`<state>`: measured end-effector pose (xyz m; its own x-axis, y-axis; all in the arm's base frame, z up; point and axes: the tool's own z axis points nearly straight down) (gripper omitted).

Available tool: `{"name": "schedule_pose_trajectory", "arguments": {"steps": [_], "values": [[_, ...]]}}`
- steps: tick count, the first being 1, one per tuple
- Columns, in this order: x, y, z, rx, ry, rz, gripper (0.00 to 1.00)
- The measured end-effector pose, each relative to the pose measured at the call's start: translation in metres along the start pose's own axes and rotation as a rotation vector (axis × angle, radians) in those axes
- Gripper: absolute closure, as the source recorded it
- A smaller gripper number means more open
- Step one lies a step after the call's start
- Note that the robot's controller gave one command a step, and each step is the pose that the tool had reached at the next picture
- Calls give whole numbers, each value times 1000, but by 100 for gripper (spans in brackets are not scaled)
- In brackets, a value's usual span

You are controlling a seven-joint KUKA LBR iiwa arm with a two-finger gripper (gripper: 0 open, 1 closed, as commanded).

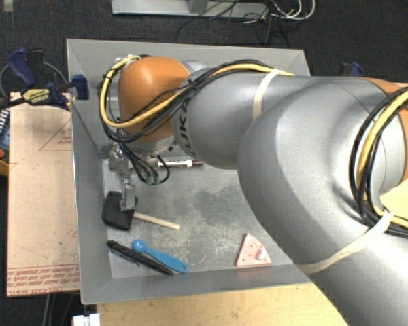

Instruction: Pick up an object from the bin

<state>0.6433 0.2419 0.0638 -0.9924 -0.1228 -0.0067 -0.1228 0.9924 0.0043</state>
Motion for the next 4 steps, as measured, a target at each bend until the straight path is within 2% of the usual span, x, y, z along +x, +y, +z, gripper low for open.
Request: {"name": "schedule_pose_trajectory", "arguments": {"steps": [1, 2, 3, 4], "values": [[30, 14, -7, -1, 3, 176, 0], [78, 17, -7, -2, -1, 257, 0], [91, -12, -8, -4, -1, 627, 100], [91, -12, -8, -4, -1, 627, 100]]}}
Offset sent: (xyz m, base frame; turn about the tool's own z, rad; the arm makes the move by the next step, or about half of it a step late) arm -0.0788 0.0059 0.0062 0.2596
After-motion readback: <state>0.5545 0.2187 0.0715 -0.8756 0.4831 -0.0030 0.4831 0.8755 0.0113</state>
